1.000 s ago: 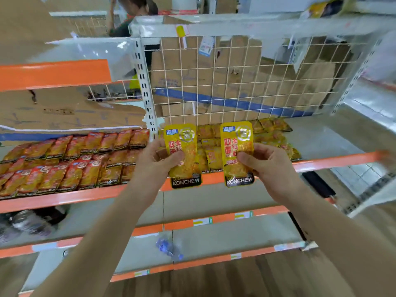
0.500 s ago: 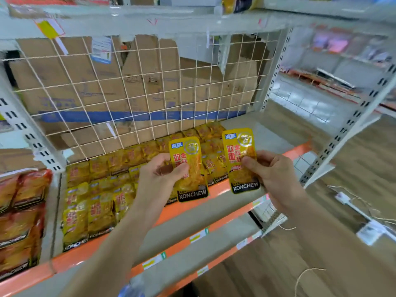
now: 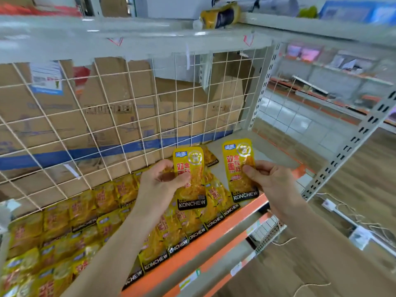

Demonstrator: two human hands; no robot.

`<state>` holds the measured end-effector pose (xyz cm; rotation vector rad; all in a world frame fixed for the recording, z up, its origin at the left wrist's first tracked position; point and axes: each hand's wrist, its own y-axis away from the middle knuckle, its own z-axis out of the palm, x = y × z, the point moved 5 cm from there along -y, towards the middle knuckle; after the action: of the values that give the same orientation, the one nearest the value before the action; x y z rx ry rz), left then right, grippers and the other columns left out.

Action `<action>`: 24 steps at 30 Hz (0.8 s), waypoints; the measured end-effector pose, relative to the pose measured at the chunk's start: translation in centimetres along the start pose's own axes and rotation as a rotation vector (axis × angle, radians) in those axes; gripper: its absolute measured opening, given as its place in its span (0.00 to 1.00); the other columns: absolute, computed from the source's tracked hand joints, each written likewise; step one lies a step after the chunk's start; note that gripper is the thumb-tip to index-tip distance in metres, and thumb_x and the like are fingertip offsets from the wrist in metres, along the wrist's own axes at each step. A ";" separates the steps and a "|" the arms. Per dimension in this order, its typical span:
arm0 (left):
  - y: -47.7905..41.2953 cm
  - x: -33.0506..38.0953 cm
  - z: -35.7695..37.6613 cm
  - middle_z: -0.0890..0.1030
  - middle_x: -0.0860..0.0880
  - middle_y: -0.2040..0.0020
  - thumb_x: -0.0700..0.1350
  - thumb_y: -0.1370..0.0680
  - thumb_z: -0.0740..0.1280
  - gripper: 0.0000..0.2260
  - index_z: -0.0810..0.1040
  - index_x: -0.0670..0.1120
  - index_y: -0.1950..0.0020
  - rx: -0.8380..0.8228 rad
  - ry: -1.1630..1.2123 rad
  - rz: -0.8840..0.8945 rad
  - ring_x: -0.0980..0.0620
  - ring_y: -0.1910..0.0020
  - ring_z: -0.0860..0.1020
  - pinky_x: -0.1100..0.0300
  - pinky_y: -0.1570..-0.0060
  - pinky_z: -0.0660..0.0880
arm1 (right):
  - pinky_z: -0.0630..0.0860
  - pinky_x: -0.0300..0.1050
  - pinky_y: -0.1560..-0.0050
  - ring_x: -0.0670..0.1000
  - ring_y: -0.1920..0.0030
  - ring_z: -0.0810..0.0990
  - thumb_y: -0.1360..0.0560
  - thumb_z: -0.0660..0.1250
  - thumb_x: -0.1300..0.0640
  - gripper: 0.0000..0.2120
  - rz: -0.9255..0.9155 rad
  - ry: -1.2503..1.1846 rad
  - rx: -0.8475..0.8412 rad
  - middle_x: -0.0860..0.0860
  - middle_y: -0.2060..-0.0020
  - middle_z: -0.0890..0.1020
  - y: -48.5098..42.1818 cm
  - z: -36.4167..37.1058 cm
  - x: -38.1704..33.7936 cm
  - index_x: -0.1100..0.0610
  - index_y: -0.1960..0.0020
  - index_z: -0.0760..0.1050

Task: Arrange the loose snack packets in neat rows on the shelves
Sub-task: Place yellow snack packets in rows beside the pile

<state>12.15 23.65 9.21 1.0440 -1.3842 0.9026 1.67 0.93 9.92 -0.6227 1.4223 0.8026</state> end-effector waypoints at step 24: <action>-4.3 -2.7 1.0 0.86 0.52 0.59 0.42 0.24 0.73 0.06 0.82 0.47 0.48 0.138 0.064 -0.018 0.58 0.60 0.83 0.69 0.58 0.74 | 0.80 0.43 0.59 0.50 0.64 0.82 0.24 0.69 0.66 0.06 -0.009 0.066 -0.169 0.54 0.62 0.86 -9.7 2.6 2.0 0.58 0.56 0.82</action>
<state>15.90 21.58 6.25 1.1201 -1.2711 1.0216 10.91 -2.62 7.22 -0.7907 1.4192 0.9087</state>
